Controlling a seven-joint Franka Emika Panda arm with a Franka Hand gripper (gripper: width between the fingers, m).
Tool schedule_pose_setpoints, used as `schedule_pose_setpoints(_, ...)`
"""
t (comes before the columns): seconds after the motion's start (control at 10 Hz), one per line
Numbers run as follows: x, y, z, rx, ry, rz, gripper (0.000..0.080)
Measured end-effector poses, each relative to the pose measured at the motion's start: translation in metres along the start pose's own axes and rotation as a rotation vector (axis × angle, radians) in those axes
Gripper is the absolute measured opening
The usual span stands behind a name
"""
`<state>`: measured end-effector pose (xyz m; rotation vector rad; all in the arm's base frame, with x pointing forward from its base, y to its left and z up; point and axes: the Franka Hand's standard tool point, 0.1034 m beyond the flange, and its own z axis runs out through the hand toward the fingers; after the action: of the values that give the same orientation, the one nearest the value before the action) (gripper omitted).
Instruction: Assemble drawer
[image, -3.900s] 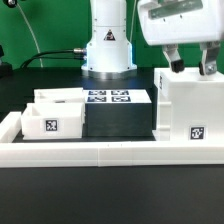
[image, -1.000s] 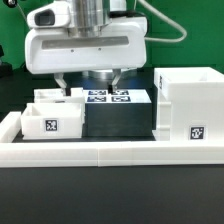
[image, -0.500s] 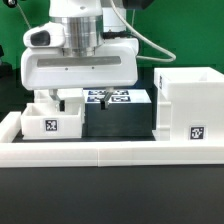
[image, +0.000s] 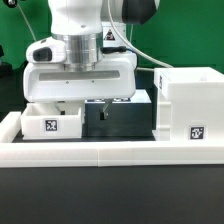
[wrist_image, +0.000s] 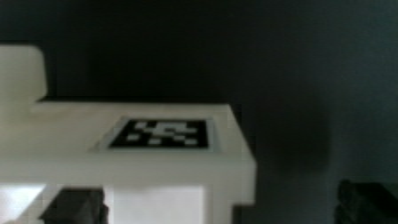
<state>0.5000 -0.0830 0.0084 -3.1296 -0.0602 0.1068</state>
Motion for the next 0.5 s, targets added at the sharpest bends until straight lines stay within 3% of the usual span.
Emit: schedule_pose_setpoints(0.5,-0.0005,0.0011,0.0001,0.0,0.0,-0.002,0.0649)
